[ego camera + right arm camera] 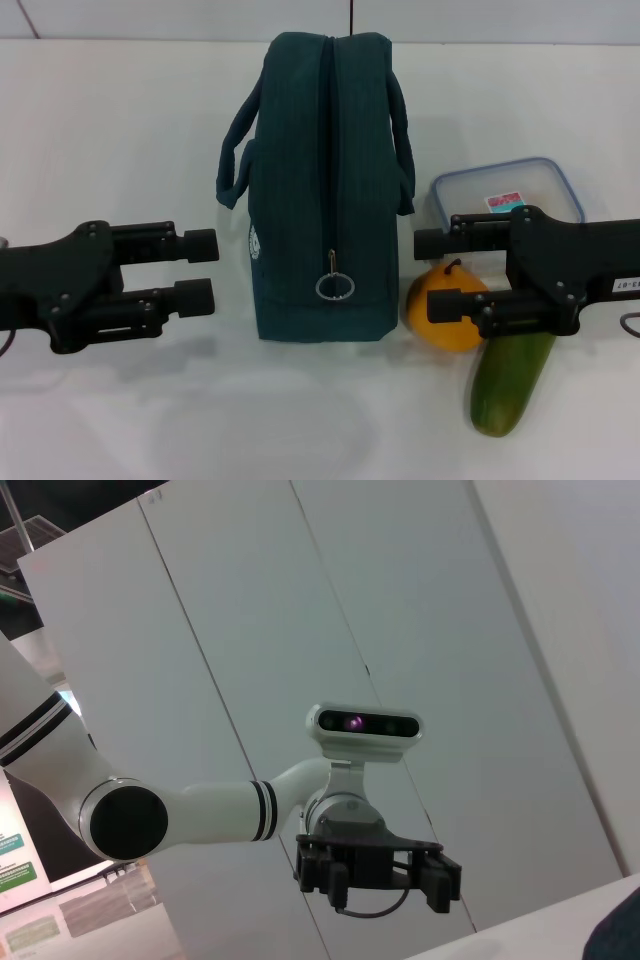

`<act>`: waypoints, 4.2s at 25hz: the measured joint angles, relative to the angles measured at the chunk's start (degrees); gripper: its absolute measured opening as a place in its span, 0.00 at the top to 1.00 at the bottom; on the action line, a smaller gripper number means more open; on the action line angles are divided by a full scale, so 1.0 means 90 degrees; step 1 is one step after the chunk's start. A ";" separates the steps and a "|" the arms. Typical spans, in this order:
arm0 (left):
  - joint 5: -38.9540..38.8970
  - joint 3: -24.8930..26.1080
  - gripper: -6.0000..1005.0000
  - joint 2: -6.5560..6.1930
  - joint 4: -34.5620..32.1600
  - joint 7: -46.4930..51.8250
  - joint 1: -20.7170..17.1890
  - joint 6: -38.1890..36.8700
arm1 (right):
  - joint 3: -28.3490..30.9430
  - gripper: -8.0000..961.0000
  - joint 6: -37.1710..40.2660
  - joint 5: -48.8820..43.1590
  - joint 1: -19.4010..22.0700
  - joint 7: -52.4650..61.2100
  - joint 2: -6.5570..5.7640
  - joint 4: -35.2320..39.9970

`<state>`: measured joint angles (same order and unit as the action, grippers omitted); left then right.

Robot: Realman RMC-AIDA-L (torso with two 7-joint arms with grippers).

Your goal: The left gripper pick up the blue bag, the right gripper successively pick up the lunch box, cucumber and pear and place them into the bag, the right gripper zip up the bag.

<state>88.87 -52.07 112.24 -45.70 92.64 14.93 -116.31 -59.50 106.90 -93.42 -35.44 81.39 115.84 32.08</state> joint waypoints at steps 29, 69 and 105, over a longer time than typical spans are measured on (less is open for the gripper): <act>0.1385 0.1110 0.39 0.0109 -0.1955 0.4681 0.1488 0.1293 | 0.0260 0.33 0.0056 0.0172 0.1052 -0.0442 -0.0197 0.0001; 0.4508 0.0196 0.84 0.0556 -0.2386 0.6163 0.2908 0.2390 | 0.1073 0.37 0.0123 0.0132 0.2024 -0.1070 -0.0303 -0.0613; 0.3621 0.0231 0.93 0.0418 -0.2304 0.6284 0.2639 0.2240 | 0.5377 0.40 -0.3234 0.0204 0.1518 0.0770 -0.0058 -0.3727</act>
<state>121.46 -49.99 116.00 -66.44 149.19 38.68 -96.15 -11.10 77.79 -91.59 -21.77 88.32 115.32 -1.47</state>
